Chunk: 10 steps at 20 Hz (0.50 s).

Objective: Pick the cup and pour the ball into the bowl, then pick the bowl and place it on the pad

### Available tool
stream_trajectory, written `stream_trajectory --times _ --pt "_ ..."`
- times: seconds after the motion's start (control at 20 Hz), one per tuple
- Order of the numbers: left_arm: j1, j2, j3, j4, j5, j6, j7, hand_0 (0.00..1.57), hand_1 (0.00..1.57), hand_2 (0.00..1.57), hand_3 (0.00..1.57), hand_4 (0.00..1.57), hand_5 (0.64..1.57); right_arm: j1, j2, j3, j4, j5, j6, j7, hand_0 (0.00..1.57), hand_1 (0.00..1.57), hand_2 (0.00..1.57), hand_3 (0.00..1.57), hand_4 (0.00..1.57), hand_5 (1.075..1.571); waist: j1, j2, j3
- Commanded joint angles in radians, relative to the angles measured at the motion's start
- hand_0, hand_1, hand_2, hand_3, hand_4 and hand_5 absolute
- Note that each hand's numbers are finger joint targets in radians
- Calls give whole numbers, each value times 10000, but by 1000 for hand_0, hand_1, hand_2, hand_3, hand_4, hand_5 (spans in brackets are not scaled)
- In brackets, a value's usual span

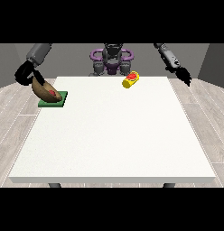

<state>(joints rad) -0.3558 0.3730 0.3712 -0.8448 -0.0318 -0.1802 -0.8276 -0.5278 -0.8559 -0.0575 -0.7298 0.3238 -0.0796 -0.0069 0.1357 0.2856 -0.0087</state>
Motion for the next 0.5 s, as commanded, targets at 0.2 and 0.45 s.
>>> stream_trajectory --times 0.2,0.45 --pt "-146 958 791 -614 911 -709 129 0 0 0 0 890 1191 -105 842 -1491 1672 -1123 -683 -1251 1571 1571 1571 1571 1223 1548 101 1194 113" --pt "275 949 860 -1070 1084 -767 301 0 0 0 0 861 1168 -546 1151 -2695 2440 -2577 391 -1066 1571 1571 1571 1262 635 1378 45 923 133"
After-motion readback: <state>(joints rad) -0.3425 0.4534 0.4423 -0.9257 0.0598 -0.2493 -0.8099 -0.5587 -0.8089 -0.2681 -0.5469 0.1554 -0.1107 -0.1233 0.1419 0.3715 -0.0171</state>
